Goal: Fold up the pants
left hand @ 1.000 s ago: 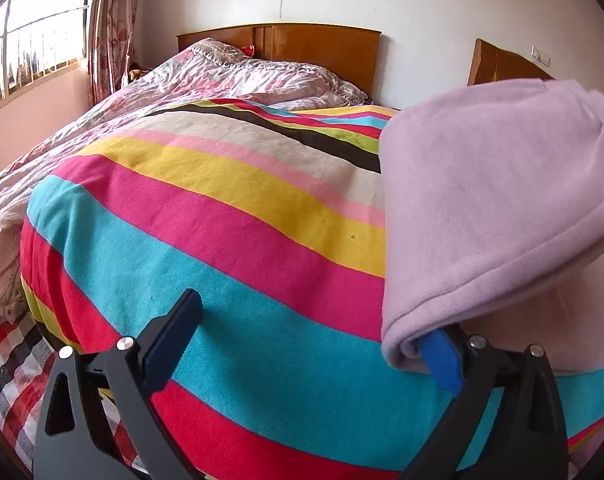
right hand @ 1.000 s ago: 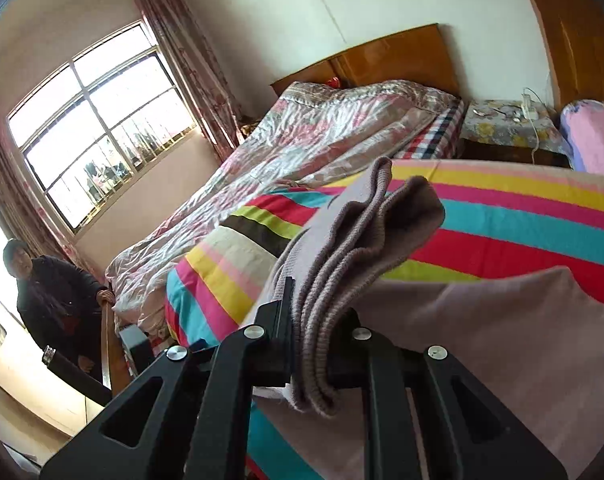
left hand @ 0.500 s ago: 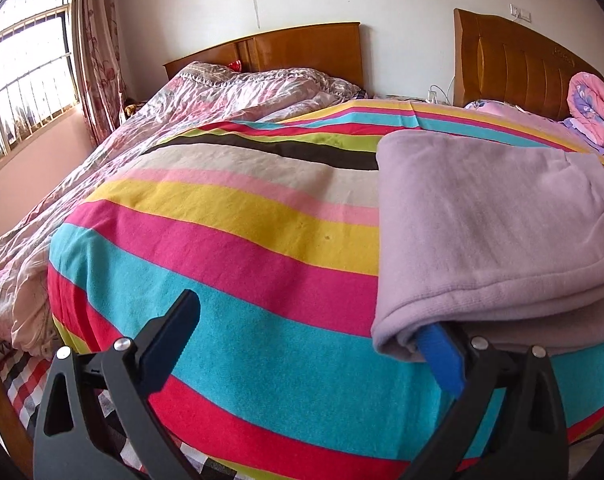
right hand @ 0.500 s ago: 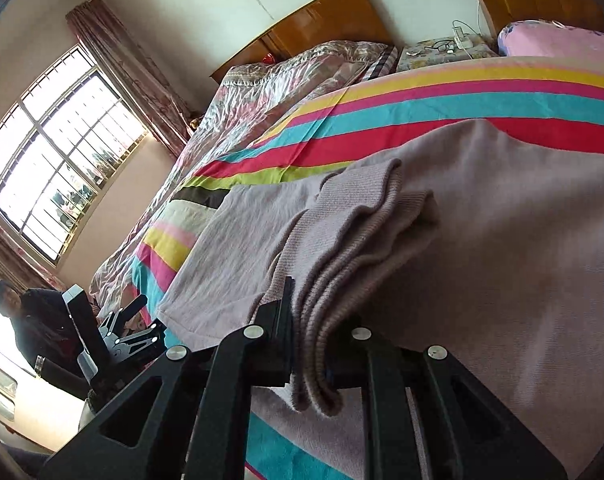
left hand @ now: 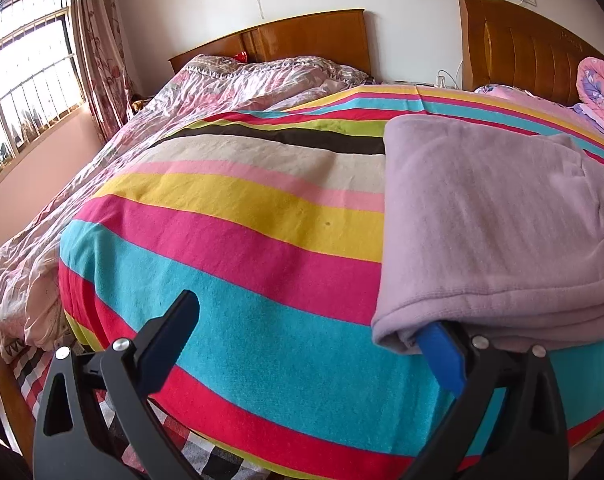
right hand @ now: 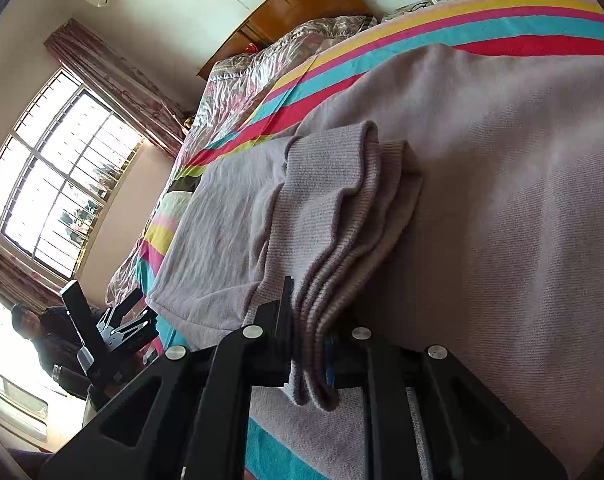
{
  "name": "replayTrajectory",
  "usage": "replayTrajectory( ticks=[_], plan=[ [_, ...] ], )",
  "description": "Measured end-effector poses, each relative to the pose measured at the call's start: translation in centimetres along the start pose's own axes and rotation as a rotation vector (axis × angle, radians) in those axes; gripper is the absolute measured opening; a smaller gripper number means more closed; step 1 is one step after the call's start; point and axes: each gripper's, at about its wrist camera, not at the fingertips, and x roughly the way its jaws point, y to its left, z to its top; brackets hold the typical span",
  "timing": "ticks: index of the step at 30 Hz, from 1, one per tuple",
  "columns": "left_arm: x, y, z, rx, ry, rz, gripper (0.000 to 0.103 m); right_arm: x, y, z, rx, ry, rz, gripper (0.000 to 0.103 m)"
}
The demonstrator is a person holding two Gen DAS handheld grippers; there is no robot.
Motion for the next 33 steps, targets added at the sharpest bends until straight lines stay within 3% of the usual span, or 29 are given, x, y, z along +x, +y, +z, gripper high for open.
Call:
replayTrajectory(
  ticks=[8,12,16,21,23,27,31,33],
  plan=[
    [-2.1,-0.3,-0.8,0.067,0.0,0.026,0.101,0.3,0.7,0.8,-0.071,0.011,-0.033,0.014],
    [-3.3,0.4,-1.7,0.07,0.012,0.027,0.101,0.7,0.6,0.7,-0.079,0.029,-0.043,0.014],
    [-5.8,1.2,-0.6,0.047,-0.028,0.013,0.101,0.8,0.1,1.1,-0.068,0.041,-0.033,0.014],
    [-7.4,0.6,3.6,-0.067,-0.07,-0.176,0.101,0.8,0.4,1.3,-0.089,0.048,-0.049,0.014],
    [-6.7,-1.1,5.2,-0.07,-0.055,-0.287,0.101,0.6,1.0,1.5,-0.117,0.047,-0.067,0.014],
    [-3.7,-5.2,6.6,-0.038,-0.006,-0.402,0.101,0.8,2.2,1.9,-0.167,0.051,-0.1,0.014],
    [1.6,-8.3,4.7,-0.019,0.132,-0.404,0.101,1.3,1.1,1.7,-0.139,0.064,-0.1,0.015],
    [1.7,-9.8,3.4,0.066,0.083,-0.337,0.102,1.4,0.9,1.8,-0.135,0.068,-0.104,0.015]
  ],
)
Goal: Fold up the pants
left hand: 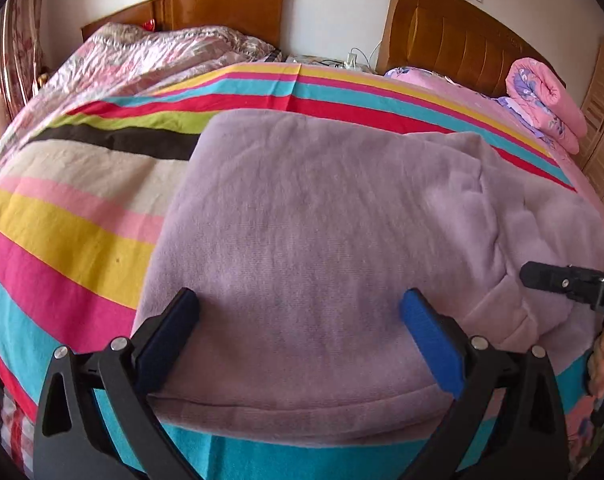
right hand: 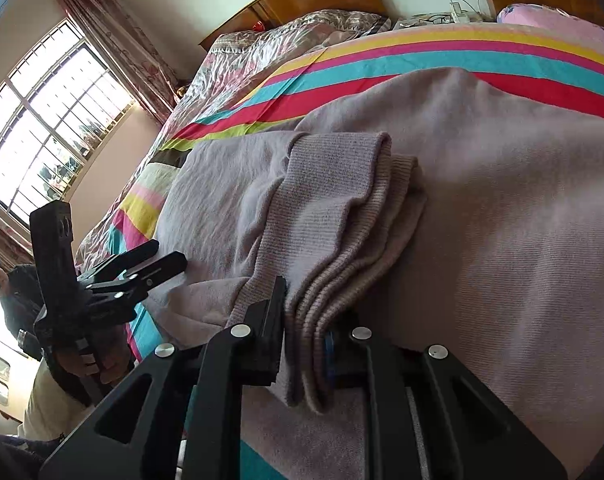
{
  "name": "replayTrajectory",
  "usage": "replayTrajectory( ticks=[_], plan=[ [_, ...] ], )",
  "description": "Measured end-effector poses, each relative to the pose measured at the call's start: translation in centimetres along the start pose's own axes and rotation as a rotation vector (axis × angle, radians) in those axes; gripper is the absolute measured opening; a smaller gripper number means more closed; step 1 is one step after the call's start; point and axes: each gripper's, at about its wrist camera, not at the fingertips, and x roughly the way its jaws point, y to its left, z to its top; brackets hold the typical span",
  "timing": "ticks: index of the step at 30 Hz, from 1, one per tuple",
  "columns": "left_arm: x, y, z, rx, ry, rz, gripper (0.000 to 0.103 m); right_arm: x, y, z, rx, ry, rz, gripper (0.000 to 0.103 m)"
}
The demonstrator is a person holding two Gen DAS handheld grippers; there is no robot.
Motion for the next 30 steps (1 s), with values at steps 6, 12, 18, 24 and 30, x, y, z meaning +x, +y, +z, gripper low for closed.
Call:
replayTrajectory(
  ticks=[6,12,18,24,30],
  plan=[
    [-0.3,0.4,0.5,-0.009,0.016,-0.004,0.102,-0.9,-0.2,1.0,-0.006,0.004,-0.062,0.055],
    [-2.9,0.1,2.3,-0.008,-0.077,-0.02,0.102,-3.0,3.8,4.1,-0.204,-0.154,-0.125,0.061],
    [0.1,1.3,0.4,-0.017,-0.009,-0.017,0.102,4.3,5.4,4.7,-0.391,0.066,-0.147,0.062],
    [-1.2,1.6,0.8,-0.042,-0.041,-0.018,0.102,3.2,5.1,5.0,-0.391,0.044,-0.102,0.064],
    [-4.1,2.5,0.3,-0.059,-0.101,-0.025,0.102,1.9,8.2,7.5,-0.489,-0.028,-0.074,0.064]
  ],
)
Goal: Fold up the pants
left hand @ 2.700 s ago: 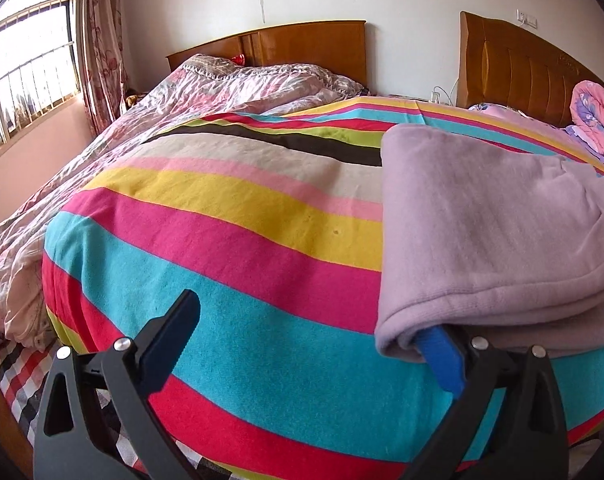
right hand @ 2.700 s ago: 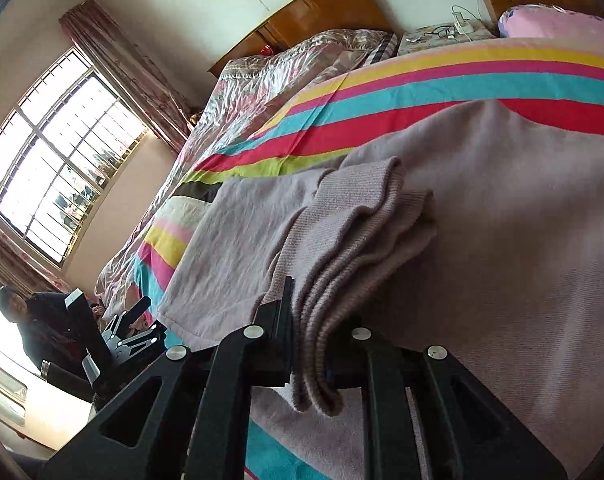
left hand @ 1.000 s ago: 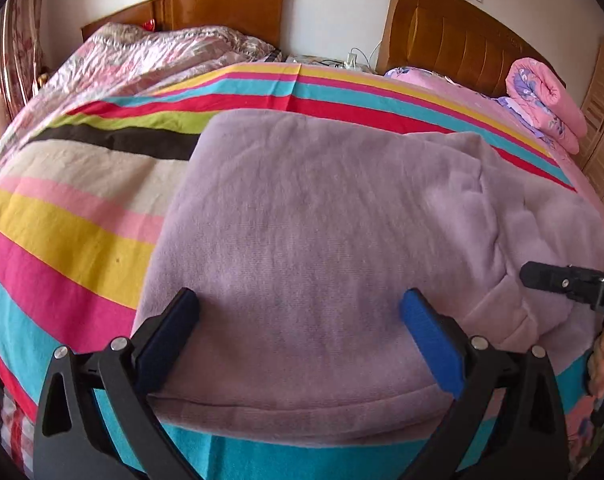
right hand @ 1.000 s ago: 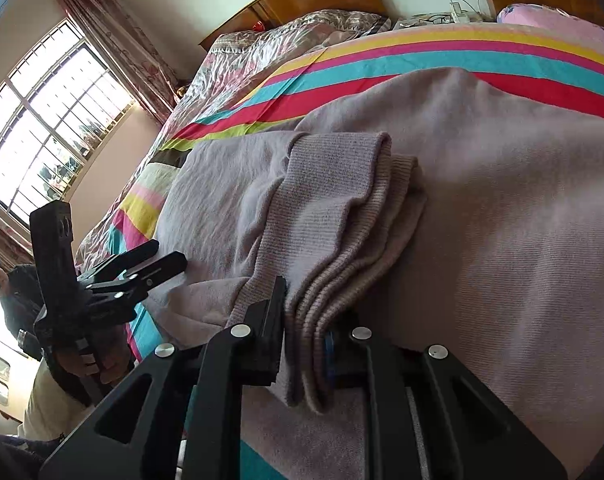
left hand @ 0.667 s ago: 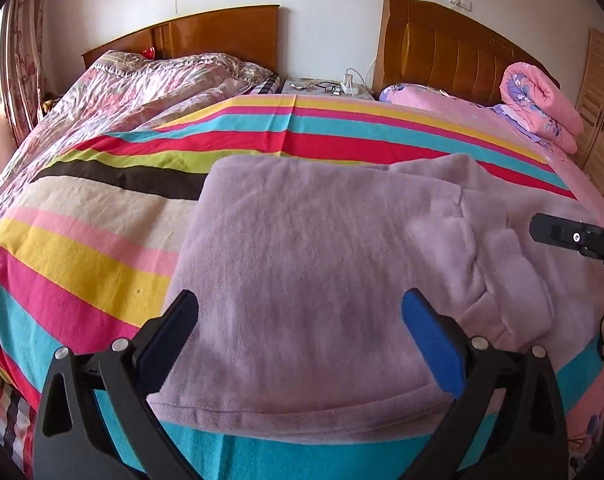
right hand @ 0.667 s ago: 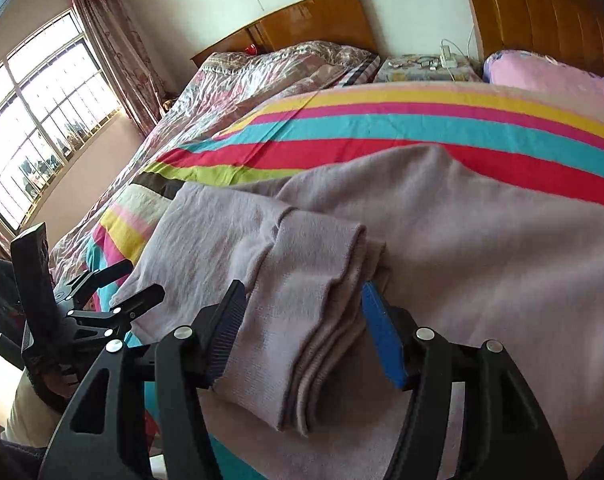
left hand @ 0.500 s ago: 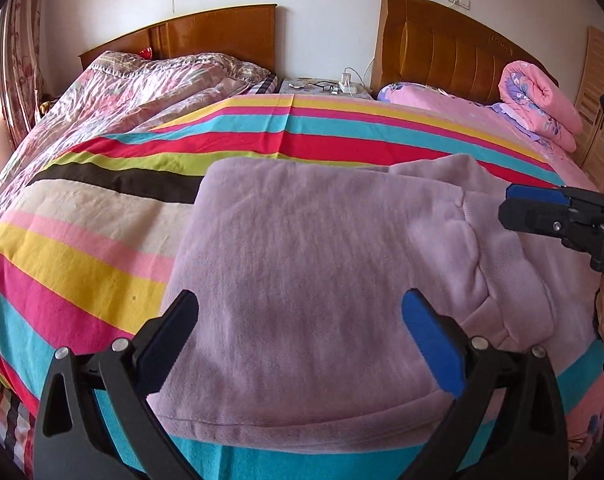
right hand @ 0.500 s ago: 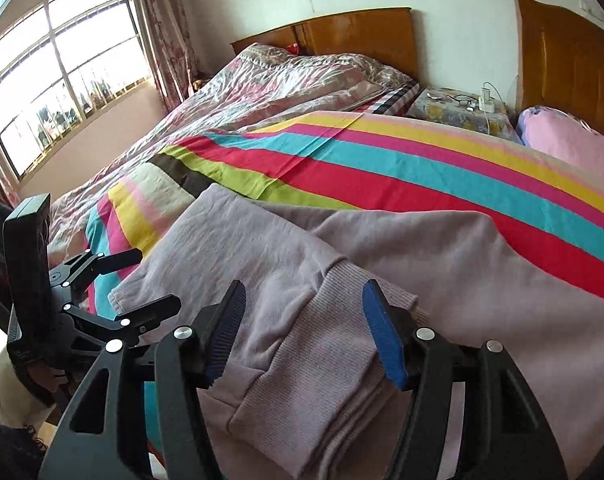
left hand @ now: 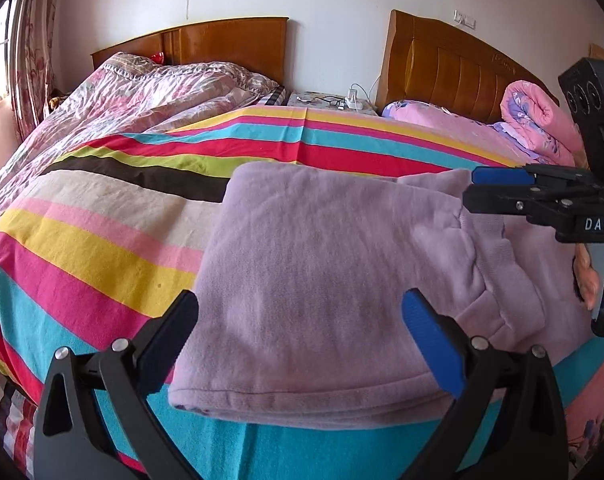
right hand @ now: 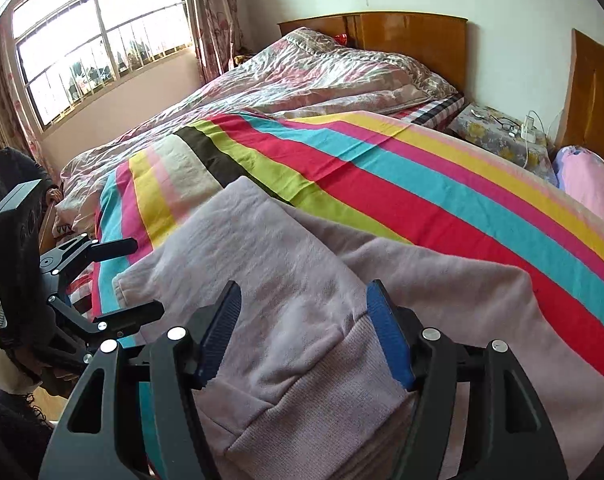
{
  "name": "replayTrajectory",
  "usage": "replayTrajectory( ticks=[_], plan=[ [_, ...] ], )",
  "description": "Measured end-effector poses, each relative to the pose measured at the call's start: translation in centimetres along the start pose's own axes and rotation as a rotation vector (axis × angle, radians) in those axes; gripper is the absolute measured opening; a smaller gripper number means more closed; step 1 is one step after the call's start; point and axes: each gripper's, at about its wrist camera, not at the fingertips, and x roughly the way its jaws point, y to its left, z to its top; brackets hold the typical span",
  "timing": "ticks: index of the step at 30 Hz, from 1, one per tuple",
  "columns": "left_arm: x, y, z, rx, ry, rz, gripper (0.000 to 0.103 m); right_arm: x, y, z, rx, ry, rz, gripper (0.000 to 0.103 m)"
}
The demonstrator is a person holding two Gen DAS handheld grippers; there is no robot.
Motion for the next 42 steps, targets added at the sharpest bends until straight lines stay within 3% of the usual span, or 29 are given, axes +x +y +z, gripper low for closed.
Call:
replayTrajectory(
  ticks=[4,7,11,15,18,21,25,27,29,31,34,36,39,42],
  plan=[
    [1.9,0.7,-1.9,0.023,0.078,0.026,0.102,3.7,2.0,1.8,-0.113,0.066,0.041,0.064],
    [2.2,1.0,-2.2,0.042,0.072,0.017,0.102,8.3,1.2,0.6,-0.102,0.198,0.026,0.065],
    [0.4,1.5,-1.4,0.047,0.026,0.046,0.101,7.1,1.7,1.6,-0.119,0.152,-0.005,0.065],
    [-0.7,1.4,-1.1,0.094,0.0,0.011,0.102,6.7,4.0,5.3,-0.187,0.062,0.086,0.066],
    [1.0,0.7,-2.5,0.173,0.065,0.041,0.102,10.2,6.4,7.3,-0.292,0.1,0.137,0.066],
    [1.3,1.7,-2.8,0.104,0.071,0.006,0.102,15.2,7.4,7.0,-0.362,0.234,0.15,0.069],
    [0.4,2.3,-2.7,0.089,0.037,0.007,0.102,13.5,7.6,8.3,-0.384,0.172,0.129,0.069],
    [0.1,2.4,-2.7,0.084,0.026,-0.017,0.102,12.3,7.6,9.3,-0.369,0.117,0.196,0.069],
    [0.8,2.3,-2.8,0.086,0.052,-0.021,0.102,13.4,7.7,9.5,-0.362,0.139,0.262,0.069],
    [1.3,2.3,-3.1,0.089,0.066,-0.018,0.102,16.1,8.0,8.3,-0.404,0.225,0.208,0.071],
    [0.8,2.3,-2.9,0.081,0.055,-0.013,0.102,15.7,7.7,8.3,-0.377,0.201,0.203,0.071],
    [-0.4,2.1,-2.4,0.094,0.021,0.006,0.102,13.7,7.1,8.9,-0.353,0.13,0.162,0.071],
    [-1.9,0.9,-0.3,0.108,-0.03,-0.043,0.102,10.4,5.0,9.1,-0.288,0.075,0.067,0.077],
    [-1.2,-1.1,2.3,0.124,-0.036,-0.089,0.102,6.6,1.3,7.1,-0.174,0.047,-0.037,0.079]
  ],
)
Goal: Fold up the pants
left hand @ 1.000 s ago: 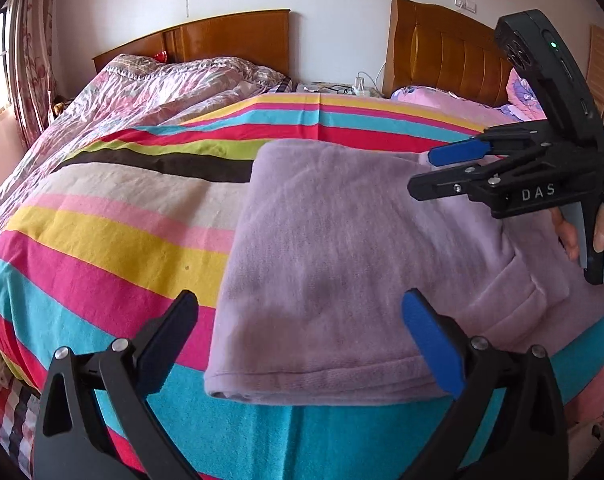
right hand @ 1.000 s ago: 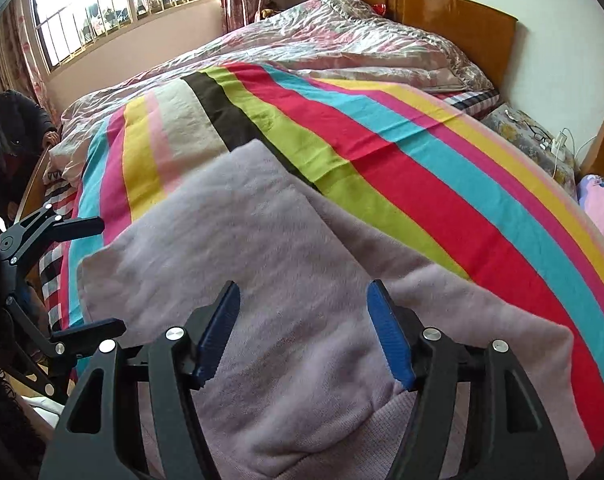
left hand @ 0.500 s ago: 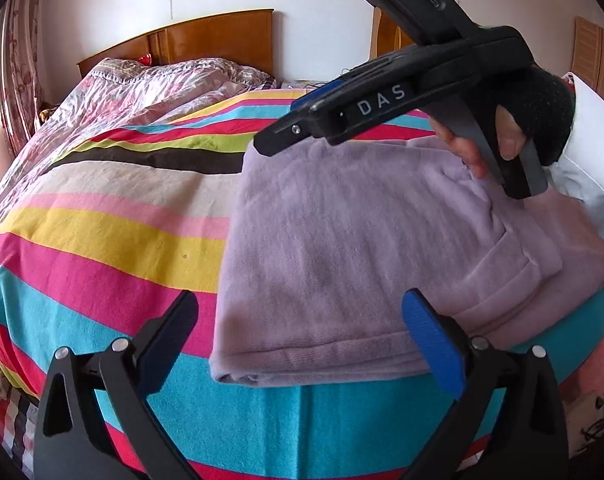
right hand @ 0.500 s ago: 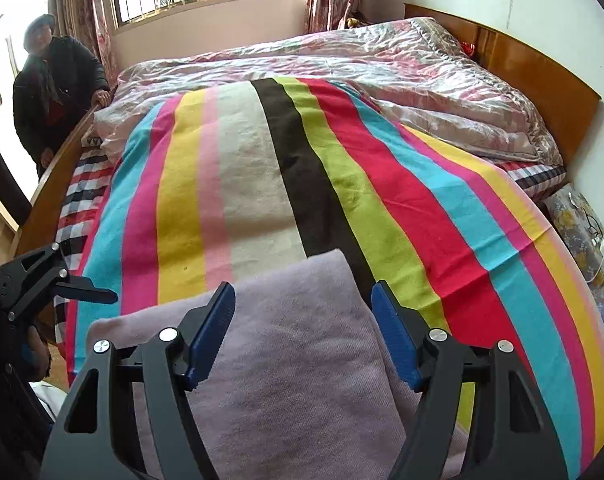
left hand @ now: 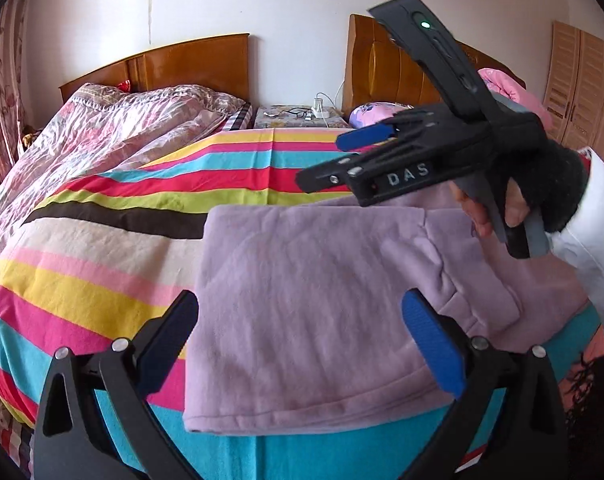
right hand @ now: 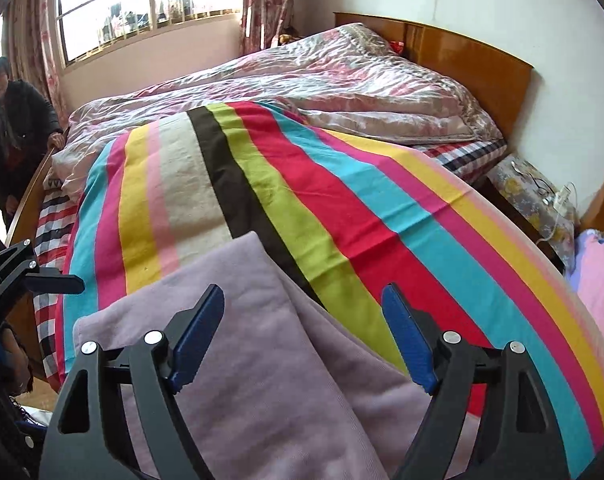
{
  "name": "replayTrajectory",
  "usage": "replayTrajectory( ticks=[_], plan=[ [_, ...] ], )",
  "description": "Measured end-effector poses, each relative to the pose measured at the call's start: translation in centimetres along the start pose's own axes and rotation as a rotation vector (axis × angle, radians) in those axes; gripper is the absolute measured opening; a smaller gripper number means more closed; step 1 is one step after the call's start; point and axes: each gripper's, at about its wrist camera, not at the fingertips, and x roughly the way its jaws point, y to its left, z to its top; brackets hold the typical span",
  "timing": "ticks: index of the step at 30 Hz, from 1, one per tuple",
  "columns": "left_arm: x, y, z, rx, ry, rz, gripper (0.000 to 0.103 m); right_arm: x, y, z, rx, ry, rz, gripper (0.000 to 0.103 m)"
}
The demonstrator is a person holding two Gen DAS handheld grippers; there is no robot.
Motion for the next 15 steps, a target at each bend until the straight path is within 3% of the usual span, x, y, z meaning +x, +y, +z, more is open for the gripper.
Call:
replayTrajectory(
  ticks=[4,7,9,10,12,15],
  plan=[
    [4.5,-1.2,0.9,-0.023,0.11,-0.007,0.102,-3.6,-2.9,-6.3,0.181,0.029,-0.045,0.079],
    [7.8,-1.9,-0.5,0.012,0.217,0.037,0.102,-3.9,-2.8,-10.3,0.183,0.077,-0.019,0.08],
    [8.0,-2.6,-0.7,0.068,0.194,0.068,0.102,-2.9,-3.8,-12.2,0.211,0.108,-0.036,0.083],
    [8.0,-2.6,-0.6,0.071,0.2,0.075,0.102,-3.1,-4.5,-12.5,0.252,0.094,-0.013,0.082],
    [7.6,-2.5,-0.1,0.048,0.198,0.1,0.102,-4.7,-5.1,-12.9,0.287,0.055,-0.054,0.083],
    [6.5,-3.2,1.7,0.054,0.155,0.056,0.102,-7.7,-6.4,-14.1,0.342,-0.02,-0.066,0.084]
  ],
)
